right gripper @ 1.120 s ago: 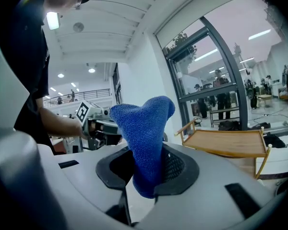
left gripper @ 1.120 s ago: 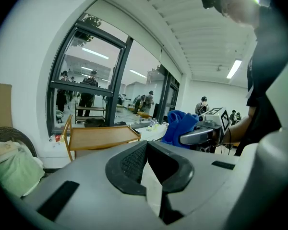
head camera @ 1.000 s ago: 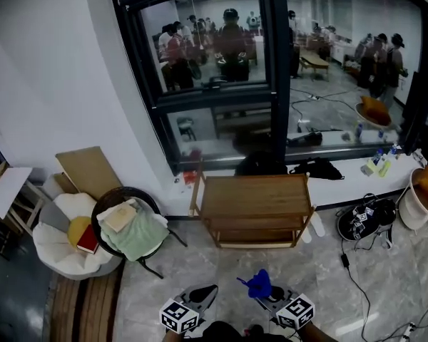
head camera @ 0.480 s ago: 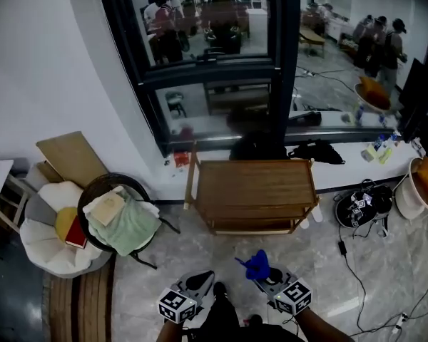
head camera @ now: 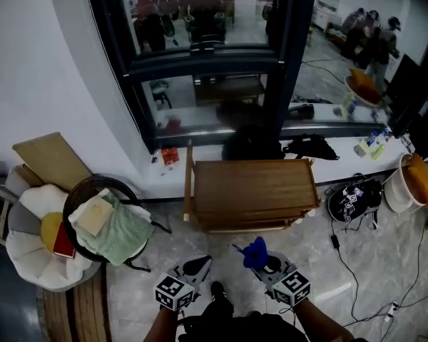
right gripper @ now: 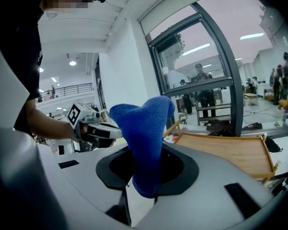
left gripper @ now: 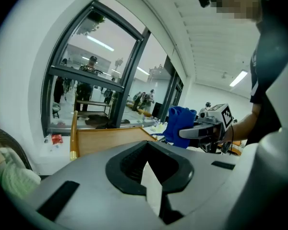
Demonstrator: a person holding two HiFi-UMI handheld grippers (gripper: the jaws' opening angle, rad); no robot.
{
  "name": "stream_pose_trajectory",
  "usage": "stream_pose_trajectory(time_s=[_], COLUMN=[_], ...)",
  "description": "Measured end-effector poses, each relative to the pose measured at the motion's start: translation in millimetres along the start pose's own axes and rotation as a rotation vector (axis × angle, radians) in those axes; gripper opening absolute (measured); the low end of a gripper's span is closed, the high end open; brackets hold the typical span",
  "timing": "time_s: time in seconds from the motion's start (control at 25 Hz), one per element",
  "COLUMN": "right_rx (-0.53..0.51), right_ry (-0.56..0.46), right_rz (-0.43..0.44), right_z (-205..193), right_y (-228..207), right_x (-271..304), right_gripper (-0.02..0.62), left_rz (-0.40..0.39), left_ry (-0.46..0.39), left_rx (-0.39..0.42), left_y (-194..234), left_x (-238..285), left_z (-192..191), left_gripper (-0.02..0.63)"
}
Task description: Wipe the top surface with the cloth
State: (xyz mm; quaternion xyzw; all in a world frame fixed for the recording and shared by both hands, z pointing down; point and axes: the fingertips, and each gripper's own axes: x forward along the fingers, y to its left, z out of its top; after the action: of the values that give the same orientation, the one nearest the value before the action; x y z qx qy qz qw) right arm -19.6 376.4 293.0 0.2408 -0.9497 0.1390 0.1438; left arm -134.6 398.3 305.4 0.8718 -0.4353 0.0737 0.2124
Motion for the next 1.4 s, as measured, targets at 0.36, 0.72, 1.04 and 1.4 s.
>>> stream_pose_trajectory(time_s=[0.36, 0.72, 1.04, 1.4], right_rx=[0.006, -0.001, 0.005, -0.007], right_ry=[0.034, 0.034, 0.018, 0.026], right_rz=[-0.065, -0.046, 0.027, 0.109], right_z=[11, 21, 33, 64], right_y=[-15, -31, -74, -156], right_x=[38, 67, 109, 157], right_gripper=[0.092, 0.092, 0.092, 0.092], left_rz=[-0.081, -0.063, -0.012, 0.042], left_ry=[0.017, 0.022, 0.055, 0.102], left_rx=[0.032, 0.018, 0.041, 0.059], left_y=[40, 75, 109, 158], left_x=[4, 21, 55, 127], left_z=[13, 21, 40, 82], left_gripper=[0.011, 0.011, 0.011, 0.011])
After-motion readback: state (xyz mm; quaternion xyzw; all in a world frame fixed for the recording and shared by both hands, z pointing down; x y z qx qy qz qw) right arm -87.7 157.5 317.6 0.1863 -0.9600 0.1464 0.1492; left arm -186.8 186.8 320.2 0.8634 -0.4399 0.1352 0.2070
